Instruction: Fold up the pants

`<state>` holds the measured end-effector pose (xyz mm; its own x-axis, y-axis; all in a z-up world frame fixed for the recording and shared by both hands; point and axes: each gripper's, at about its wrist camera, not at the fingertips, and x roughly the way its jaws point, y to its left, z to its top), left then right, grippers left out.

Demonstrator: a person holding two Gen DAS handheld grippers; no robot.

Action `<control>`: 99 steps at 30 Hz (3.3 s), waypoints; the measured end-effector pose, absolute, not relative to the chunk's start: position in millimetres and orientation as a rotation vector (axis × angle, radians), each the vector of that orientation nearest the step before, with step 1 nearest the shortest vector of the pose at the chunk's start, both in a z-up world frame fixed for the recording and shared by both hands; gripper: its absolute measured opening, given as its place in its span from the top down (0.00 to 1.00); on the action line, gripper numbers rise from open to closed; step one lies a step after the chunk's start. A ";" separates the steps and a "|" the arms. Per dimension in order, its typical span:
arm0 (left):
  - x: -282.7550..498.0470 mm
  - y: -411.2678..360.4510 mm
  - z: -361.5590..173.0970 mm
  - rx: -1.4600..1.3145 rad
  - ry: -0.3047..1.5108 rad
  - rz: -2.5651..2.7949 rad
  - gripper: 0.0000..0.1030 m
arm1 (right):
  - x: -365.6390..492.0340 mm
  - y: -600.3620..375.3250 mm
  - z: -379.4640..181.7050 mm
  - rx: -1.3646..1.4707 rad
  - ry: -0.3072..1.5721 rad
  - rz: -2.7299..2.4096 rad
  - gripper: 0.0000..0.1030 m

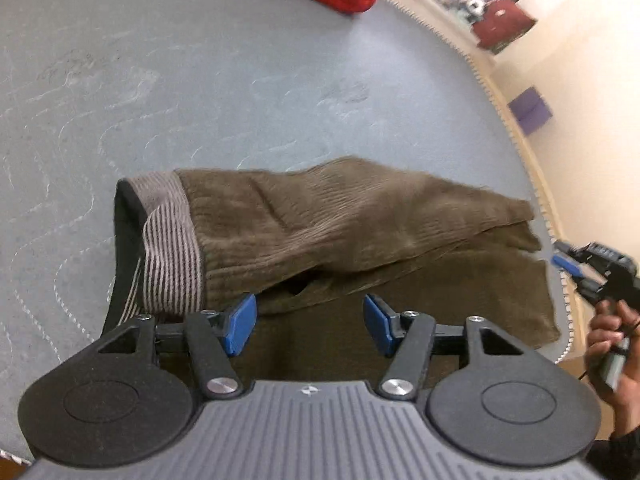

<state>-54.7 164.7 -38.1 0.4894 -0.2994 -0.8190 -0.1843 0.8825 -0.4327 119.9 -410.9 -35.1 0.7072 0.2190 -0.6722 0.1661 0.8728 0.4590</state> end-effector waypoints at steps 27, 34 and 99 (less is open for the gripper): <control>-28.0 208.2 -66.3 -0.883 1.036 0.249 0.91 | 243.0 -408.4 -145.1 0.744 0.950 -0.085 0.80; -39.6 220.6 -41.1 -0.834 0.940 0.132 0.94 | 217.3 -406.4 -87.5 0.658 0.818 -0.066 0.97; -73.7 93.3 -49.9 0.129 1.286 0.089 0.47 | 68.5 -699.9 -116.7 0.746 0.712 -0.555 0.85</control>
<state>-73.7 93.3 -49.9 0.2792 0.1378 -0.9503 0.0063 0.9894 0.1453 68.5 -699.9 -116.7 0.6369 -0.1998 -0.7446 0.6730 0.6151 0.4106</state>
